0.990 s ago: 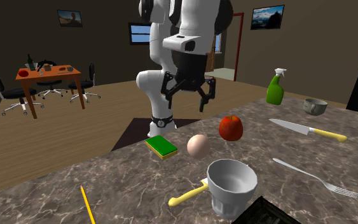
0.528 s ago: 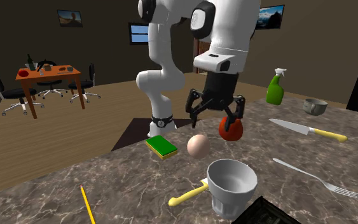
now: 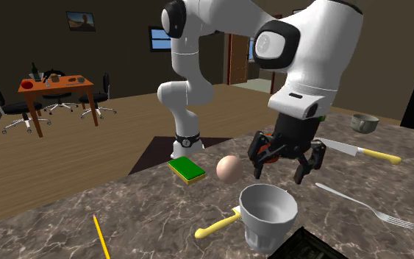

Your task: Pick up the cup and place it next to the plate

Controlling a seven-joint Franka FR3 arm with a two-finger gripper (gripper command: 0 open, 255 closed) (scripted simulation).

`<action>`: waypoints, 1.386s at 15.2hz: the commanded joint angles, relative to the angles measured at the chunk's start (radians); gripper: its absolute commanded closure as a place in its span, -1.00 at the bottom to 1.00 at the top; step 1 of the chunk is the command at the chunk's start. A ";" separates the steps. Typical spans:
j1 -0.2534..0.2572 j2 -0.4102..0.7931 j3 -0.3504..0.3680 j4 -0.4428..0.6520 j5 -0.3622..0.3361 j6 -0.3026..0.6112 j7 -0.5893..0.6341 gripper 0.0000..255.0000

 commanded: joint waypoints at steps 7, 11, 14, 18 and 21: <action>0.063 0.195 -0.013 0.171 -0.073 -0.004 0.066 -1.00; 0.058 0.208 -0.019 0.130 -0.083 0.050 0.073 -1.00; 0.058 0.208 -0.019 0.130 -0.083 0.050 0.073 -1.00; 0.058 0.208 -0.019 0.130 -0.083 0.050 0.073 -1.00; 0.058 0.208 -0.019 0.130 -0.083 0.050 0.073 1.00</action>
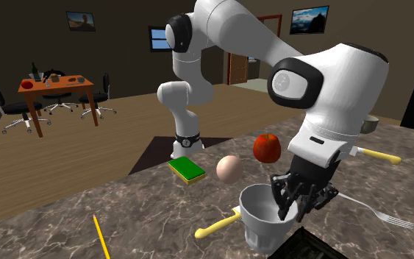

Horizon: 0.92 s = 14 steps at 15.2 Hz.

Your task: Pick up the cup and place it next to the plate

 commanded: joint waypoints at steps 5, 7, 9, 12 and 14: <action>0.000 0.000 0.000 0.000 0.000 0.000 0.000 1.00; 0.000 0.001 0.000 0.000 0.000 0.000 0.000 1.00; 0.000 -0.005 0.001 0.006 0.003 -0.010 -0.003 1.00; -0.001 -0.020 0.005 0.025 0.010 -0.043 -0.011 1.00; -0.001 -0.028 0.007 0.040 0.015 -0.065 -0.017 1.00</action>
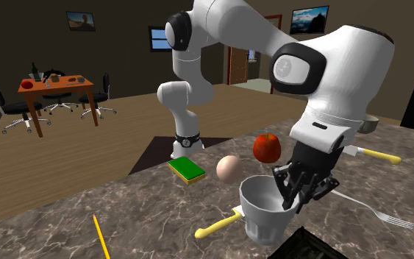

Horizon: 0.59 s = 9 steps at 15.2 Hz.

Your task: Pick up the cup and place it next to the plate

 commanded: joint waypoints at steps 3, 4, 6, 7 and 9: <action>0.002 -0.017 0.005 0.031 0.009 -0.046 -0.009 1.00; 0.002 -0.020 0.005 0.040 0.011 -0.057 -0.011 1.00; 0.002 -0.027 0.007 0.057 0.015 -0.081 -0.016 1.00; 0.003 -0.030 0.008 0.067 0.016 -0.092 -0.019 1.00; 0.004 -0.035 0.009 0.086 0.020 -0.116 -0.024 1.00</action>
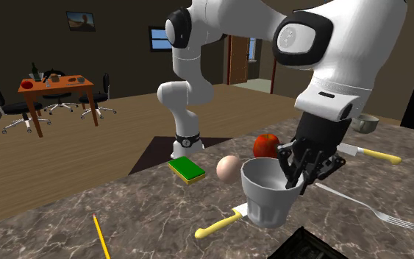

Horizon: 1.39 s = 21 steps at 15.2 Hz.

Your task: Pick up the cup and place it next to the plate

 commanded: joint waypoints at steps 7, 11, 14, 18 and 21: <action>0.007 -0.012 0.004 0.088 0.009 -0.097 -0.017 1.00; 0.013 -0.012 0.006 0.141 0.010 -0.150 -0.025 1.00; 0.018 -0.010 0.007 0.185 0.010 -0.191 -0.031 1.00; 0.027 -0.002 0.007 0.252 0.008 -0.248 -0.040 1.00; 0.011 -0.010 0.002 0.250 0.011 -0.251 -0.061 1.00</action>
